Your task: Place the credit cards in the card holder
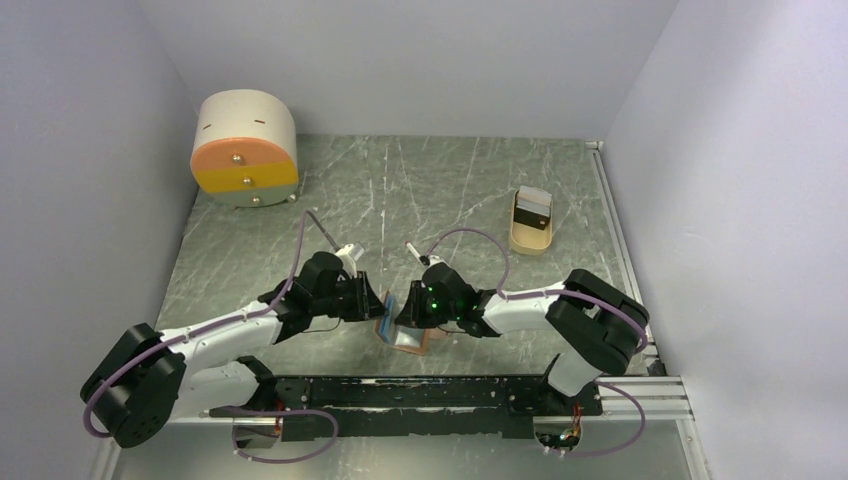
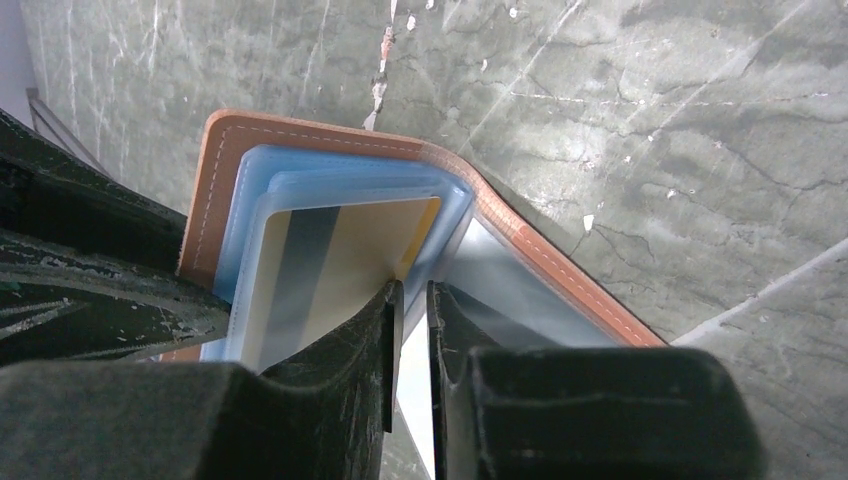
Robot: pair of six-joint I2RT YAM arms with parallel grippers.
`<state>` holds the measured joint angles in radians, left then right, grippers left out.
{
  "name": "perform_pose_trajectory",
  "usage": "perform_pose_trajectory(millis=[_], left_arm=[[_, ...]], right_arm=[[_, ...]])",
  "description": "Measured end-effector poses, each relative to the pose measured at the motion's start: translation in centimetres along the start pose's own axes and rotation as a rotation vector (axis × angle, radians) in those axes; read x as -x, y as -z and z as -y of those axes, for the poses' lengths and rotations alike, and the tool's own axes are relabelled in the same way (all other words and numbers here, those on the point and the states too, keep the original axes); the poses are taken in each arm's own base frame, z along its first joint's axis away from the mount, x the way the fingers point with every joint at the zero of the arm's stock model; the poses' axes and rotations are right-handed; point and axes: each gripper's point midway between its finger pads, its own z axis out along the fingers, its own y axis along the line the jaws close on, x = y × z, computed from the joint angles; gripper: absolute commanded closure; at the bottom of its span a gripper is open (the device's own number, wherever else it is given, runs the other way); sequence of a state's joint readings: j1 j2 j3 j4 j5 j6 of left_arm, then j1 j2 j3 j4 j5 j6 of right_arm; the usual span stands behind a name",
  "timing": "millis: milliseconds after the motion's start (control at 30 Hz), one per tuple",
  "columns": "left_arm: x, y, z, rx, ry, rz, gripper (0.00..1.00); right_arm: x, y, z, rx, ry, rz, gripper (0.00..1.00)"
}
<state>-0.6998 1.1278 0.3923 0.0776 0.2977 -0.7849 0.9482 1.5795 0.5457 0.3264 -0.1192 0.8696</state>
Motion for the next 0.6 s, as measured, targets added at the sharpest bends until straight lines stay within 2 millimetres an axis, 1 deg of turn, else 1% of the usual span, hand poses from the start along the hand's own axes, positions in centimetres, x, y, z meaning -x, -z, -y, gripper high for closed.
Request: perform_pose_trajectory(millis=[167, 433, 600], left_arm=[[-0.08, -0.08, -0.06, 0.017, -0.015, -0.006, 0.69], [0.06, -0.61, -0.02, 0.078, -0.058, -0.027, 0.69], [0.16, -0.46, -0.61, 0.129, -0.07, -0.025, 0.69]], right_arm=[[0.17, -0.13, -0.11, -0.002, 0.003, 0.002, 0.77], [0.47, -0.17, -0.08, -0.016, 0.008, 0.007, 0.75], [0.64, -0.16, -0.04, -0.029, 0.014, 0.007, 0.74]])
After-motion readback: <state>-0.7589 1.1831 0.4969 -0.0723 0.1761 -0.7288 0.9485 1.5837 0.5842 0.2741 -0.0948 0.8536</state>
